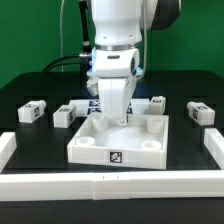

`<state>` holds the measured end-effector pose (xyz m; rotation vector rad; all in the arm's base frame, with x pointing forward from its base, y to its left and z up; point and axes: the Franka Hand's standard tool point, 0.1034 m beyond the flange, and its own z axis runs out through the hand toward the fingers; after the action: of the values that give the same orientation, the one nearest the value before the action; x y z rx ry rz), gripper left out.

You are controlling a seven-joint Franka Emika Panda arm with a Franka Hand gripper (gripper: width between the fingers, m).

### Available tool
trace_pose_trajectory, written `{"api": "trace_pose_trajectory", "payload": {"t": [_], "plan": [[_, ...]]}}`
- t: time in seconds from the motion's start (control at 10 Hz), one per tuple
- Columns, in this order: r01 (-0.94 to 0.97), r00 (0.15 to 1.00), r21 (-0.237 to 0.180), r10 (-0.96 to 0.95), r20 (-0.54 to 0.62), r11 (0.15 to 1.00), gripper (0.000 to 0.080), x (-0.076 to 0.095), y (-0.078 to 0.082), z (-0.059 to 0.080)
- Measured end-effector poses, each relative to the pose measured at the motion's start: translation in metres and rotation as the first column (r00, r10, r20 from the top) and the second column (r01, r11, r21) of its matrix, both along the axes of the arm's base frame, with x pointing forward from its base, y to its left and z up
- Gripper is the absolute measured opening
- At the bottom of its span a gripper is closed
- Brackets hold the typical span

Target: Assemble one leg

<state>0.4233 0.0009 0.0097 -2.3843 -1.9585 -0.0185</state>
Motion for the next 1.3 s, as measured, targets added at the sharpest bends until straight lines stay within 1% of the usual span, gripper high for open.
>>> {"api": "trace_pose_trajectory", "payload": {"t": [0.2,0.3,0.5,0.6,0.7,0.8,0.9,1.3], "plan": [[-0.006,1.000,0.000,0.006,0.000,1.000,0.0060,0.001,0.000,0.000],[-0.017,1.000,0.000,0.017,0.001,1.000,0.0060,0.005,0.001,0.000],[-0.079,0.997,0.004,0.079,0.015,0.997,0.0060,0.018,0.016,-0.001],[-0.143,0.989,0.003,0.143,0.029,0.990,0.0060,0.029,0.029,-0.001],[-0.208,0.977,-0.003,0.208,0.041,0.978,0.0060,0.037,0.041,-0.001],[-0.230,0.972,-0.001,0.229,0.045,0.973,0.0060,0.041,0.050,-0.001],[-0.196,0.979,0.000,0.196,0.046,0.981,0.0060,0.046,0.055,-0.001],[-0.125,0.991,0.002,0.125,0.045,0.992,0.0060,0.050,0.056,-0.001]]}}
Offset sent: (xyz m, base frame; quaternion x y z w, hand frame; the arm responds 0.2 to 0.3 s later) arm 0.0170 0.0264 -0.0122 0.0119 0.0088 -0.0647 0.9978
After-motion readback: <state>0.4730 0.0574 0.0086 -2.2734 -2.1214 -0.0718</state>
